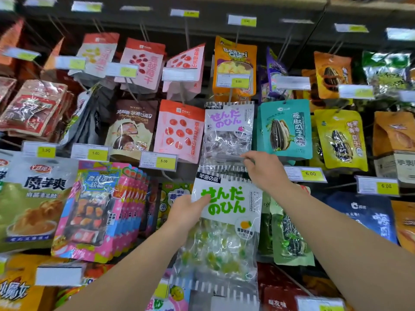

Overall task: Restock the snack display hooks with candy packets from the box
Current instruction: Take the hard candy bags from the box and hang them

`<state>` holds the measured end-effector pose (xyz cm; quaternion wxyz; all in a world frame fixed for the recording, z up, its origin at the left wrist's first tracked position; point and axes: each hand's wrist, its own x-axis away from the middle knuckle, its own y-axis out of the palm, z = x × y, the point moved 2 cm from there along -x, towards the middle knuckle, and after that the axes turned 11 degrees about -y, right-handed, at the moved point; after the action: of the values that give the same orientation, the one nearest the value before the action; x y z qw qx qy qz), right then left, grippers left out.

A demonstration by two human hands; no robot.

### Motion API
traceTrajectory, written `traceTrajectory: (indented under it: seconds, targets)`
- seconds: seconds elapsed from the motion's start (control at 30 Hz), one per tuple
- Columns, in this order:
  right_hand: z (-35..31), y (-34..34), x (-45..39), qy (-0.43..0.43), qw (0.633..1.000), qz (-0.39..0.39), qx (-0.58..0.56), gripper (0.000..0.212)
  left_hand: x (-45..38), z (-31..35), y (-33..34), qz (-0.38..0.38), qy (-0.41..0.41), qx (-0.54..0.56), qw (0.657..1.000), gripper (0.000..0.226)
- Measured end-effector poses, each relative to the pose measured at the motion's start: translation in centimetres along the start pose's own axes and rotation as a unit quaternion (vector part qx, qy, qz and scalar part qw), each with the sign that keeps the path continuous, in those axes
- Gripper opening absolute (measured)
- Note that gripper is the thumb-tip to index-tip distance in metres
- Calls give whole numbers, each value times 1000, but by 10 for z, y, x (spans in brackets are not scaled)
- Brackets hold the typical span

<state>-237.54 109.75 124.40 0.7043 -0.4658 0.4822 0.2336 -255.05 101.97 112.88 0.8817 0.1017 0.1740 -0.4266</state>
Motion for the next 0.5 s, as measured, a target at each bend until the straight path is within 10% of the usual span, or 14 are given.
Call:
traceTrajectory:
  seconds: [0.5]
  targets:
    - [5,4,4,-11,1000,10,-4,29,-22,19,25,81,-20,-62,995,29]
